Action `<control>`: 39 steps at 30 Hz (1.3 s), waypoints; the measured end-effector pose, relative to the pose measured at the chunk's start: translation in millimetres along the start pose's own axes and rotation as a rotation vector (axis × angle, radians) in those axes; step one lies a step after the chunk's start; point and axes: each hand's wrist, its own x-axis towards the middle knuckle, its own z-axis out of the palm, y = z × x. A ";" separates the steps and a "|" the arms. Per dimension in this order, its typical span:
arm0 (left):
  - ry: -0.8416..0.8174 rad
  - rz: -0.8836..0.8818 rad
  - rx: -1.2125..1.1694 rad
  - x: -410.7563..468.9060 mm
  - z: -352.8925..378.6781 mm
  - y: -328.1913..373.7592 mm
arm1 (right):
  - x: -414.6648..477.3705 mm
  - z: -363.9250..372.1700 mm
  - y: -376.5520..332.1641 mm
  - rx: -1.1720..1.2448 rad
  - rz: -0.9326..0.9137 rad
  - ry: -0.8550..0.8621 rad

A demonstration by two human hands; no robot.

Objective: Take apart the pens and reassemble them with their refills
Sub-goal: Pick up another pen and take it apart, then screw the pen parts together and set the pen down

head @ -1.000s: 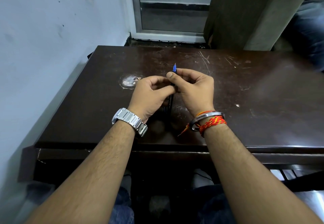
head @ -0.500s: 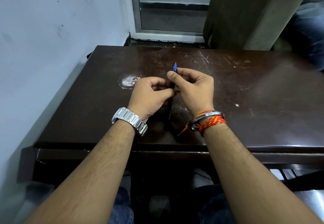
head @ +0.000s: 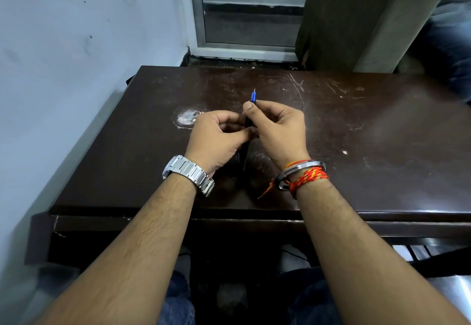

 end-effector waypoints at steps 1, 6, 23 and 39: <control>0.009 0.001 0.007 0.1 0.3 0.2 | 0.1 -0.1 -0.4 0.002 -0.002 0.006; 0.044 0.055 0.126 1.4 0.2 0.8 | 0.8 -2.7 -1.9 -0.013 0.008 0.042; 0.299 -0.001 0.093 8.3 -6.9 -1.8 | 1.5 -10.3 11.4 -0.701 0.161 -0.116; 0.120 -0.016 0.157 3.2 -3.5 -0.5 | -3.0 -5.3 -6.9 -0.267 -0.044 0.285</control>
